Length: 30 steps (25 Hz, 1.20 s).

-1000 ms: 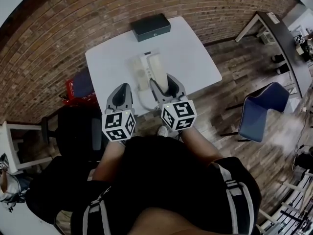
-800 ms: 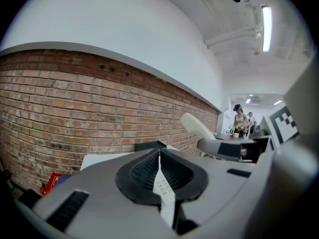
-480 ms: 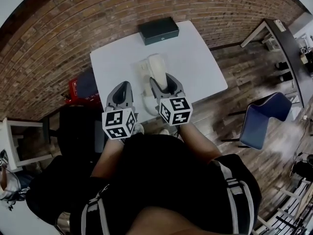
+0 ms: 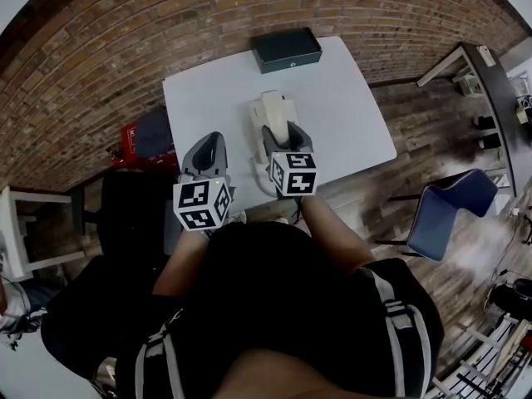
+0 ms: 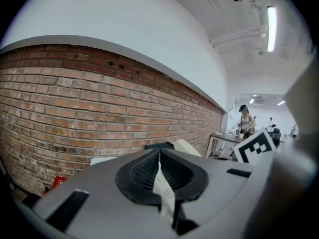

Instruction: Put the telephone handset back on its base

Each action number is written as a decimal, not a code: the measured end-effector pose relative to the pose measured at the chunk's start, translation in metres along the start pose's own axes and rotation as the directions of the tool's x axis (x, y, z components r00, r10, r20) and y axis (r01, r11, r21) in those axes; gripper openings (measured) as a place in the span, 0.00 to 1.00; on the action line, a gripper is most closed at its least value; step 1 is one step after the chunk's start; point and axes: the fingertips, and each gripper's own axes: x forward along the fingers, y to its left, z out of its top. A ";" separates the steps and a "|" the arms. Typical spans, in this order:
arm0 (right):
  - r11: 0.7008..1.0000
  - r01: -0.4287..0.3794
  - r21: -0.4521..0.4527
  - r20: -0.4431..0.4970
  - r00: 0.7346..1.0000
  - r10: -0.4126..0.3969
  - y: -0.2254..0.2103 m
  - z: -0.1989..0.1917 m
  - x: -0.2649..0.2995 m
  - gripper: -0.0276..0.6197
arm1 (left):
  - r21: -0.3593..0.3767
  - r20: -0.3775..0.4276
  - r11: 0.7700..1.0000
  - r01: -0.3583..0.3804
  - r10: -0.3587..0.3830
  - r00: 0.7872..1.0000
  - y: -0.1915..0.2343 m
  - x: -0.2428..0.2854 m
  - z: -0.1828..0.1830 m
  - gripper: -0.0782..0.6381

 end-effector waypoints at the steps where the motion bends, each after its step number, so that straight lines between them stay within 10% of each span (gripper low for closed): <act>1: 1.000 0.008 -0.003 -0.010 1.000 -0.008 -0.001 -0.004 0.005 0.35 | -0.003 0.000 1.000 -0.004 0.004 1.000 0.003 0.000 0.000 0.12; 30: 0.995 0.073 -0.063 -0.249 0.965 -0.087 -0.013 -0.096 0.097 0.35 | -0.022 -0.017 0.992 -0.128 0.127 0.992 0.065 -0.023 -0.001 0.12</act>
